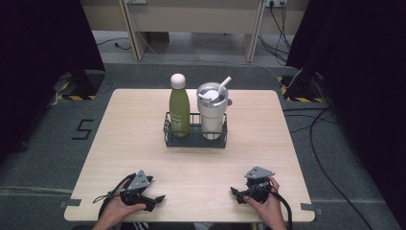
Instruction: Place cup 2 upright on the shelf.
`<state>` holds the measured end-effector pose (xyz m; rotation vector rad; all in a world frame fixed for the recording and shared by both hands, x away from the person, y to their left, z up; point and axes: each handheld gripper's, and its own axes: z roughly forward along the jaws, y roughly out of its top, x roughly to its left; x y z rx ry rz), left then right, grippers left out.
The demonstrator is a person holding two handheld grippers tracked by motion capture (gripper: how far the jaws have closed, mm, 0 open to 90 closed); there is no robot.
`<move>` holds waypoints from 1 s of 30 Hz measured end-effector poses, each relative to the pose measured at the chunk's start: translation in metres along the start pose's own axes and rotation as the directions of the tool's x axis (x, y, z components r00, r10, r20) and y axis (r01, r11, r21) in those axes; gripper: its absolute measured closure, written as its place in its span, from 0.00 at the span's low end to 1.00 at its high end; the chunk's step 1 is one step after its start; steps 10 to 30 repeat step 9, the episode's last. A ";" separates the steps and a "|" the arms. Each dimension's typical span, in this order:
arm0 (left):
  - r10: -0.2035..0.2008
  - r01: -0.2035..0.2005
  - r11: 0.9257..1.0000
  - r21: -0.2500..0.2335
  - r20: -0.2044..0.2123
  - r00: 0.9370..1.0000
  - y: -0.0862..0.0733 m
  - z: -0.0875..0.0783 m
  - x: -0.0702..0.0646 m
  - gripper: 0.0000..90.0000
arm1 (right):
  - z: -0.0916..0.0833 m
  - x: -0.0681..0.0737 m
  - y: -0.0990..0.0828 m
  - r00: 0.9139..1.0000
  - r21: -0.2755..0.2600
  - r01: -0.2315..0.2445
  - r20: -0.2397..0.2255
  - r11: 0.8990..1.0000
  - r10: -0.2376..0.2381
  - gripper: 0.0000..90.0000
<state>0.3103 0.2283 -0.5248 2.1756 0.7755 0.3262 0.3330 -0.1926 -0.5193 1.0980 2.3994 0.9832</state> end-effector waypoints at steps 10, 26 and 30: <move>0.000 0.000 1.000 0.000 0.000 1.000 0.000 0.000 0.000 0.15 | 0.000 0.000 0.000 1.000 0.001 -0.002 0.000 1.000 0.002 0.04; 0.000 0.000 1.000 0.000 0.000 1.000 0.000 0.000 0.000 0.15 | 0.000 0.000 0.000 1.000 0.001 -0.002 0.000 1.000 0.002 0.04; 0.000 0.000 1.000 0.000 0.000 1.000 0.000 0.000 0.000 0.15 | 0.000 0.000 0.000 1.000 0.001 -0.002 0.000 1.000 0.002 0.04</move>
